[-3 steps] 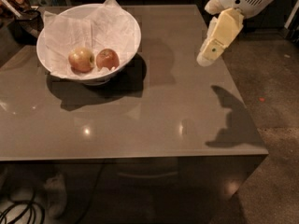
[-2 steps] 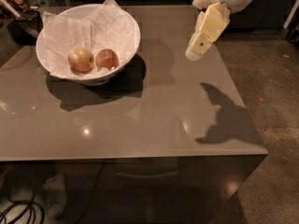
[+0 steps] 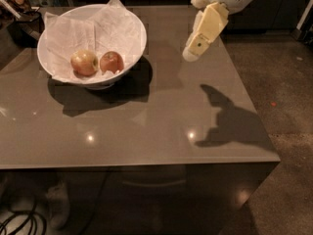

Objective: Pick apple from white bowl

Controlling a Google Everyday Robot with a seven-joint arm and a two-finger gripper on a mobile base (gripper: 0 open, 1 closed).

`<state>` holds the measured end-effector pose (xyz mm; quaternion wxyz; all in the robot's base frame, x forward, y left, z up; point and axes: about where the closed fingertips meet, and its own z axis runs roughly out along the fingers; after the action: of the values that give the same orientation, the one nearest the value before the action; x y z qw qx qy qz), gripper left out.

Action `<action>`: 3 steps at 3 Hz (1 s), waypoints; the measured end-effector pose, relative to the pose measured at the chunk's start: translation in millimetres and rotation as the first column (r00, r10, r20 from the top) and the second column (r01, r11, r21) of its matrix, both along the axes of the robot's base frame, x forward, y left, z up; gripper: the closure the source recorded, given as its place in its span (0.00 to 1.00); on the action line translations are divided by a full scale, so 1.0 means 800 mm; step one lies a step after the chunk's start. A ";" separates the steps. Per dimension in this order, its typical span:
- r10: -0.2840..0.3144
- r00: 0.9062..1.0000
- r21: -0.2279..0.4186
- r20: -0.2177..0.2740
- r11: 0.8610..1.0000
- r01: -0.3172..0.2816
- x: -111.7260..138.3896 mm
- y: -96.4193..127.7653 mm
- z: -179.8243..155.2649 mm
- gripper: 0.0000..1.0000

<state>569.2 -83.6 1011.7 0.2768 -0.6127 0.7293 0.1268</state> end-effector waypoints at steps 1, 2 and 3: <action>0.045 0.999 0.006 0.003 0.999 -0.045 0.018 0.036 0.000 0.00; 0.105 0.994 0.011 -0.014 0.994 -0.105 0.034 0.074 -0.009 0.00; 0.108 0.994 0.014 -0.012 0.994 -0.108 0.035 0.077 -0.009 0.00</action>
Offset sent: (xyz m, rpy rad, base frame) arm 0.0401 0.0891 -0.0140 0.0076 0.0476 0.1799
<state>597.6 -21.6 1004.2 0.2689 -0.6487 0.6960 0.1502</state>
